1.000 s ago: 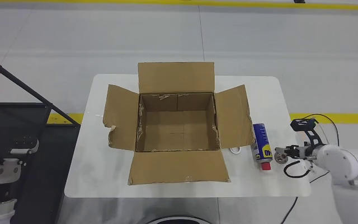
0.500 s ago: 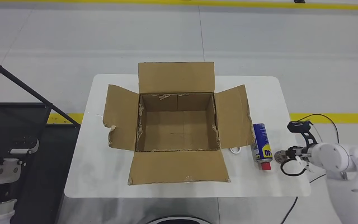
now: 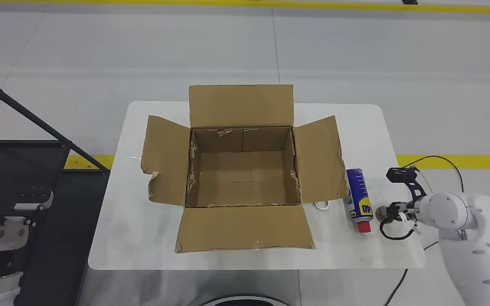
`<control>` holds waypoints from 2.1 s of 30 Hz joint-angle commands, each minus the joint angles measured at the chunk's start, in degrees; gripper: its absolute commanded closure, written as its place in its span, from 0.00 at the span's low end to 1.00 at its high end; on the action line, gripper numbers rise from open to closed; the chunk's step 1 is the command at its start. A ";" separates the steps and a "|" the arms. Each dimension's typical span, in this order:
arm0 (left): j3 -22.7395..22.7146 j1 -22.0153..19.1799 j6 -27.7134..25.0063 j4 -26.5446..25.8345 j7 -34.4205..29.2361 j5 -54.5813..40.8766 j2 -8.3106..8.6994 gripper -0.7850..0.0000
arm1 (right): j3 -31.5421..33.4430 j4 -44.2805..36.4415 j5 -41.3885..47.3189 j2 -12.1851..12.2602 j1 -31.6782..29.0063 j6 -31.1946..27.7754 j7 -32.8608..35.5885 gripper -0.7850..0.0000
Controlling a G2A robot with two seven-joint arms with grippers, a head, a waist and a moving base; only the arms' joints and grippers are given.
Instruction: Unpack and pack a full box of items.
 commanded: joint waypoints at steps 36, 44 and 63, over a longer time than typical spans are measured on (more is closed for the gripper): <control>0.00 0.00 0.00 0.00 0.00 0.00 0.00 0.00 | 10.71 -16.32 25.59 -0.10 7.22 10.99 -15.43 1.00; 0.00 0.00 0.00 0.00 0.00 0.00 0.00 0.00 | -2.93 -20.77 31.75 -1.69 12.83 12.37 -23.89 1.00; 0.00 0.00 0.00 0.00 0.00 0.00 0.00 0.00 | -45.41 -12.89 22.30 -10.55 30.80 20.67 -34.54 1.00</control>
